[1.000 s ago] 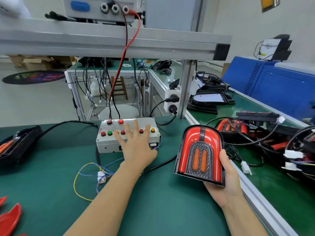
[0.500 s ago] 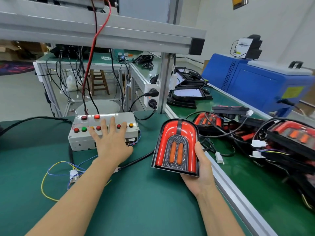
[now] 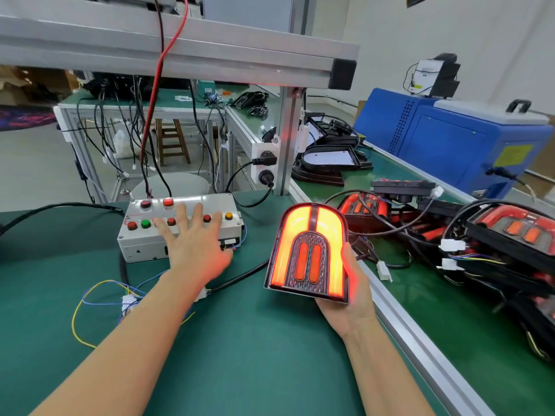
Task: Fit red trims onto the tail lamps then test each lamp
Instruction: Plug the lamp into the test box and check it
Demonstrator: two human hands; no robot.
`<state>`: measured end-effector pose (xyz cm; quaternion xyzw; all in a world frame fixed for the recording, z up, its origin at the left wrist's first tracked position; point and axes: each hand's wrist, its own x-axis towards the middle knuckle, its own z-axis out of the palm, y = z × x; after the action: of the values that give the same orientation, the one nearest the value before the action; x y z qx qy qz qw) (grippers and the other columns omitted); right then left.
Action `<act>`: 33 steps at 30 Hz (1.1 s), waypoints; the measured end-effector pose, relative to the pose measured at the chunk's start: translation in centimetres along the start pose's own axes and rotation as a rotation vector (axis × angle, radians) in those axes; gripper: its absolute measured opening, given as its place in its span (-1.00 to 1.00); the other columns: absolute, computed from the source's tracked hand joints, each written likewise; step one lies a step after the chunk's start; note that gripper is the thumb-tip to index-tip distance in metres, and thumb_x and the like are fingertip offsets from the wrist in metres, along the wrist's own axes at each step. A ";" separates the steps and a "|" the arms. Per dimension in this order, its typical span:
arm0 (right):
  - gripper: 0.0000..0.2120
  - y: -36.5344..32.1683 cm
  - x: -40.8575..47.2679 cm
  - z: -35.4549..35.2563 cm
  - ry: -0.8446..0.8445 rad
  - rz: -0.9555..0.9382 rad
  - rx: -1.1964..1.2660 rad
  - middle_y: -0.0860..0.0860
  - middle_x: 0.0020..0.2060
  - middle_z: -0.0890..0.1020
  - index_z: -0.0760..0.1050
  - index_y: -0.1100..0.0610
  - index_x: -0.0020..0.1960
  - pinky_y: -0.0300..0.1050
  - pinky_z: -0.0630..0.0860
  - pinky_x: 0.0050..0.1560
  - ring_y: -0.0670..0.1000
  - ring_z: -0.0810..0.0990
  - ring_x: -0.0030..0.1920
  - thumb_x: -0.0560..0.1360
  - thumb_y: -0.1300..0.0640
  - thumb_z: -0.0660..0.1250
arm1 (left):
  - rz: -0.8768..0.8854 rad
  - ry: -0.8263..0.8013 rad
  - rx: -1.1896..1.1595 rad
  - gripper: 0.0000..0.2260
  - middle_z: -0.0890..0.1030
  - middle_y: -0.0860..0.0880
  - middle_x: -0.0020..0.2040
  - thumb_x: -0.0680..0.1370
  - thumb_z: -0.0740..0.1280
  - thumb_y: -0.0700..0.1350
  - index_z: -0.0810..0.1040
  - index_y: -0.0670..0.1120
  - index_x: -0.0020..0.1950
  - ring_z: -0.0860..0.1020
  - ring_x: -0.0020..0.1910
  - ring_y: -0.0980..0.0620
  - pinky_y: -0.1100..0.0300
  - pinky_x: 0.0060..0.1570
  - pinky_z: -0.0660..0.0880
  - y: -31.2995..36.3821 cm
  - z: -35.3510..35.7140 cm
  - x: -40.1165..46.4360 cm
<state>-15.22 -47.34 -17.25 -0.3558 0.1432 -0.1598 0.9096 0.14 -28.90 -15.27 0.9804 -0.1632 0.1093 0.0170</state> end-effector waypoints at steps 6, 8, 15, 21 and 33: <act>-0.67 0.0 -0.1 -0.1 -0.010 -0.007 -0.006 0.10 0.05 0.69 0.71 0.04 0.00 0.01 0.63 -0.05 0.06 0.70 -0.03 0.41 -0.15 0.36 | 0.018 -0.002 0.020 -0.37 0.02 -0.10 0.56 0.51 0.20 0.25 0.08 0.13 0.53 -0.14 0.52 -0.21 -0.39 0.35 -0.20 -0.1 -0.4 0.0; -0.67 -0.1 -0.1 -0.1 -0.017 -0.007 -0.009 0.09 0.04 0.70 0.71 0.03 -0.01 -0.02 0.64 -0.10 0.05 0.70 -0.03 0.41 -0.16 0.35 | 0.018 -0.003 0.031 -0.37 0.04 -0.11 0.56 0.52 0.19 0.26 0.08 0.13 0.53 -0.13 0.53 -0.22 -0.39 0.35 -0.19 0.0 -0.5 -0.1; -0.65 -0.2 -0.3 -0.1 -0.020 -0.007 0.001 0.11 0.10 0.68 0.70 0.05 0.05 -0.01 0.63 -0.11 0.07 0.69 0.01 0.46 -0.14 0.31 | 0.020 -0.002 0.029 -0.39 0.09 -0.10 0.54 0.53 0.19 0.26 0.10 0.11 0.52 -0.12 0.53 -0.21 -0.36 0.37 -0.18 0.2 -0.9 -0.3; -0.64 -0.2 -0.4 -0.1 -0.013 -0.012 0.005 0.13 0.15 0.65 0.66 0.06 0.11 0.06 0.55 0.05 0.08 0.68 0.03 0.46 -0.14 0.32 | 0.021 -0.008 0.021 -0.37 0.10 -0.10 0.54 0.53 0.20 0.27 0.09 0.11 0.52 -0.11 0.53 -0.21 -0.35 0.38 -0.17 0.2 -1.1 -0.5; -0.59 -0.2 -0.5 -0.1 -0.024 -0.005 0.023 0.14 0.19 0.63 0.61 0.06 0.21 0.08 0.55 0.08 0.11 0.66 0.10 0.48 -0.15 0.29 | 0.020 -0.019 0.066 -0.39 0.07 -0.11 0.55 0.53 0.18 0.28 0.11 0.12 0.52 -0.11 0.52 -0.22 -0.36 0.37 -0.16 0.2 -1.1 -0.1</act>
<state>-15.80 -47.36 -17.09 -0.3475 0.1293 -0.1596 0.9149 -0.28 -28.96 -14.18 0.9797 -0.1694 0.1057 -0.0180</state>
